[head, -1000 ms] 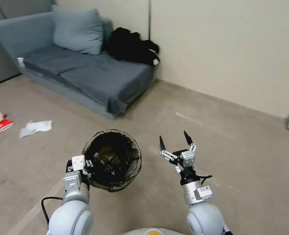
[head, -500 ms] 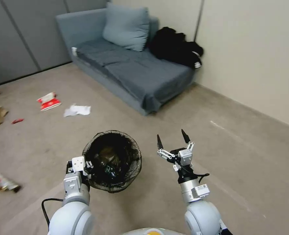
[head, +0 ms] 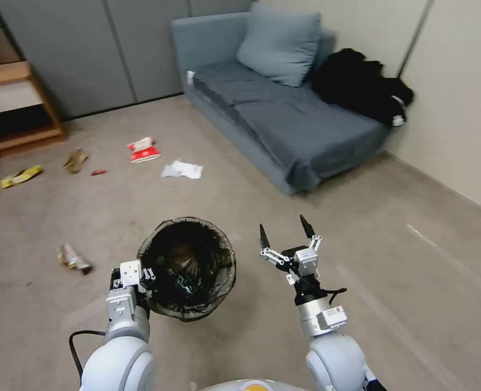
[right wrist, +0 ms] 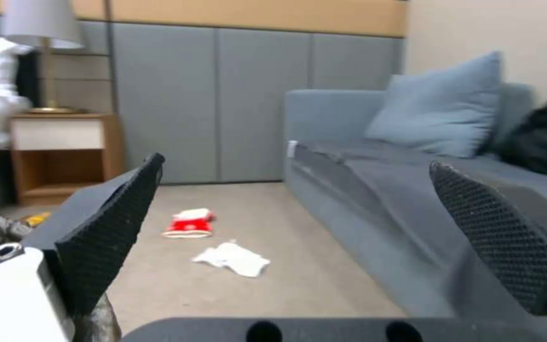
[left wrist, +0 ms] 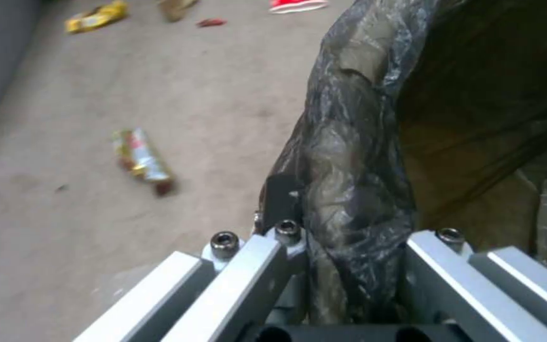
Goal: Pick up the trash bin, then pick up the garbage from the floor and place it into the trash bin.
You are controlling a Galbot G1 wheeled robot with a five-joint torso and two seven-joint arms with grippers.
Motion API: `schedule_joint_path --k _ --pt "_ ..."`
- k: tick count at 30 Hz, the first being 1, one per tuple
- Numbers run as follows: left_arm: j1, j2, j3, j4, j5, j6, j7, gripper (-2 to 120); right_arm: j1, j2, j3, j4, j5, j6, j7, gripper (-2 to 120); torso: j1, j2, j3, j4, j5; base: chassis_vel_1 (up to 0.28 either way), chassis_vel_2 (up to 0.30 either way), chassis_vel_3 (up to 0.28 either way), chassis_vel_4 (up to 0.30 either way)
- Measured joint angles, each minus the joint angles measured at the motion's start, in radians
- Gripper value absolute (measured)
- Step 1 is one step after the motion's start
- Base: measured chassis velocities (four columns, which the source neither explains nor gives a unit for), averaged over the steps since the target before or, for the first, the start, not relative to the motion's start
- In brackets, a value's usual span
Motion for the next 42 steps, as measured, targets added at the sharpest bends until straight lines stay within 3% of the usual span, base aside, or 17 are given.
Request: schedule_joint_path --k 8,17,42 --pt "-0.004 -0.005 0.002 0.007 0.008 0.000 -0.003 0 0.000 0.002 -0.004 -0.003 0.004 0.006 -0.003 100 0.000 0.000 0.000 0.0000 0.0000 0.132 0.128 0.126 0.134" --pt "-0.007 -0.009 0.005 0.022 0.031 -0.051 0.019 0 -0.004 0.006 -0.008 -0.003 0.003 0.013 -0.012 100 0.000 0.000 0.000 0.0002 0.0000 0.099 0.102 0.090 0.088" --pt "-0.004 -0.014 0.010 0.023 0.039 -0.061 0.036 0 -0.012 0.014 0.002 0.004 0.009 0.008 -0.010 100 0.000 0.000 0.000 -0.0001 0.0000 -0.001 0.002 0.002 -0.002"
